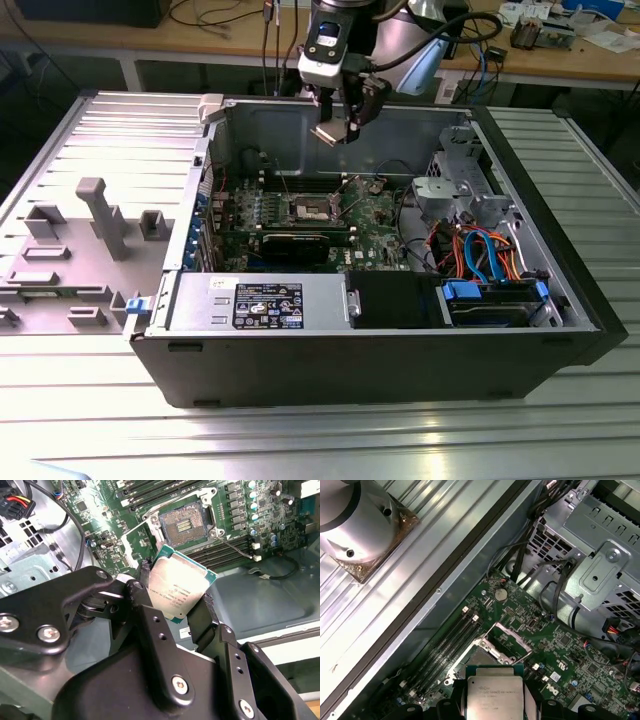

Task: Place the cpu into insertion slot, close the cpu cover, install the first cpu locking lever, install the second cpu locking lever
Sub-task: 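Place the cpu into insertion slot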

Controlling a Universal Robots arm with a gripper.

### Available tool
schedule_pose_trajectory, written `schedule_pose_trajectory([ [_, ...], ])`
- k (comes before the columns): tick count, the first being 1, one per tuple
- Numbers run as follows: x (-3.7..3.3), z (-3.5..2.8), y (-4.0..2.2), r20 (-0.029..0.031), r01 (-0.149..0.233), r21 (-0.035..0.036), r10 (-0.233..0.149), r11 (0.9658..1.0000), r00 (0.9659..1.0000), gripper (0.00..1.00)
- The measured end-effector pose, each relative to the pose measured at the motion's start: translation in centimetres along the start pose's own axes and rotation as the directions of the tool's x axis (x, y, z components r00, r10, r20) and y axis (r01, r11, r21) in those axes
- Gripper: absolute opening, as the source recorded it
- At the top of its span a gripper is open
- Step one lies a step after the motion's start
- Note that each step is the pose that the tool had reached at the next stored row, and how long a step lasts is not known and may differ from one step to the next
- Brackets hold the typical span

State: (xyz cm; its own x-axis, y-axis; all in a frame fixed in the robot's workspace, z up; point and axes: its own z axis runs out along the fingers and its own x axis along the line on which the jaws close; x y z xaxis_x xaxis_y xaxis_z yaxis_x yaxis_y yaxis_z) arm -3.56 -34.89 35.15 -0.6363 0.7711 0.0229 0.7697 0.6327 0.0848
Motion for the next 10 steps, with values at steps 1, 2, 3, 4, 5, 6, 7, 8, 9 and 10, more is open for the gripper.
schedule_pose_trajectory([
  [1,0.00,0.00,0.00,0.0003,-0.004,0.0001,0.004,1.0000,1.0000,0.55],
  [2,0.00,0.00,0.00,0.0005,-0.007,0.0001,0.007,1.0000,1.0000,0.55],
  [3,0.00,0.00,0.00,0.0007,-0.012,0.0001,0.012,0.9999,0.9999,0.55],
  [4,0.00,0.00,0.00,0.0009,-0.014,0.0001,0.014,0.9999,0.9999,0.55],
  [5,0.00,0.00,0.00,0.0011,-0.017,0.0001,0.017,0.9999,0.9999,0.55],
  [6,0.00,0.01,0.00,0.0015,-0.021,0.0000,0.021,0.9998,0.9998,0.55],
  [7,0.00,0.01,0.00,0.0016,-0.023,0.0000,0.023,0.9997,0.9997,0.55],
  [8,0.00,0.01,0.00,0.0015,-0.023,0.0000,0.023,0.9997,0.9997,0.55],
  [9,0.00,0.00,0.00,0.0016,-0.023,0.0001,0.023,0.9997,0.9997,0.55],
  [10,0.00,0.01,0.00,0.0015,-0.023,0.0000,0.023,0.9997,0.9997,0.55],
])
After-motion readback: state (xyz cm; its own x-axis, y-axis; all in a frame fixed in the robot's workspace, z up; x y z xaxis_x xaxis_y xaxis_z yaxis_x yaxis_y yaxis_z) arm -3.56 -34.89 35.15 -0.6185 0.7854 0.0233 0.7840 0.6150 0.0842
